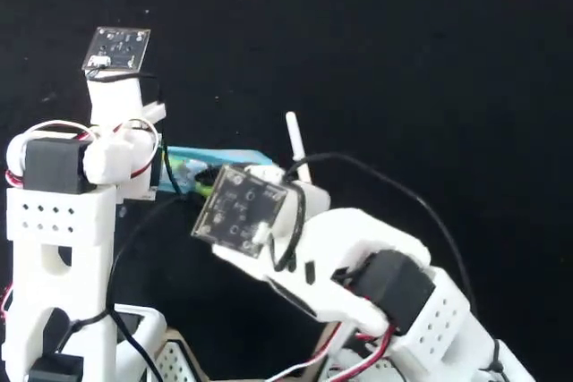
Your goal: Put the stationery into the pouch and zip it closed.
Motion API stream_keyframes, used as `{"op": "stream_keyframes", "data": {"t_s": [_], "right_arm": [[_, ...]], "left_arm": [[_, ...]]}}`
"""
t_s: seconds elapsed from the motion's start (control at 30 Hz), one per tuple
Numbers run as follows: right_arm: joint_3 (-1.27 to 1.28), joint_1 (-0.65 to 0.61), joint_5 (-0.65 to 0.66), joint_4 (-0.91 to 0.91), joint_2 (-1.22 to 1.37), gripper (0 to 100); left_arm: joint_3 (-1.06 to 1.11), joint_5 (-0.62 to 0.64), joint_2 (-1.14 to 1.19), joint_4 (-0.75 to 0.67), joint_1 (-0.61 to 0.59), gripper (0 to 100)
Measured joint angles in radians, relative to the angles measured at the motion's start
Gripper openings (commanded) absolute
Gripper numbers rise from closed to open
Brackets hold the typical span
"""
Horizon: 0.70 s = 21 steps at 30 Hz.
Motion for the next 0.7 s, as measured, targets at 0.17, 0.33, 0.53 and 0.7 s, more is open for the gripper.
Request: {"op": "stream_keyframes", "data": {"t_s": [0.17, 0.33, 0.53, 0.7], "right_arm": [[0.014, -0.018, -0.002, 0.0, 0.0, 24.2], [-0.006, 0.043, -0.048, 0.072, 0.0, 24.7], [-0.16, 0.103, -0.098, 0.199, 0.0, 17.7], [-0.178, 0.175, -0.101, 0.242, 0.0, 15.9]], "left_arm": [[0.0, 0.0, 0.0, 0.0, 0.0, 3], [0.0, 0.0, 0.0, 0.0, 0.0, 3], [0.0, 0.0, 0.0, 0.0, 0.0, 3], [0.0, 0.0, 0.0, 0.0, 0.0, 3]]}}
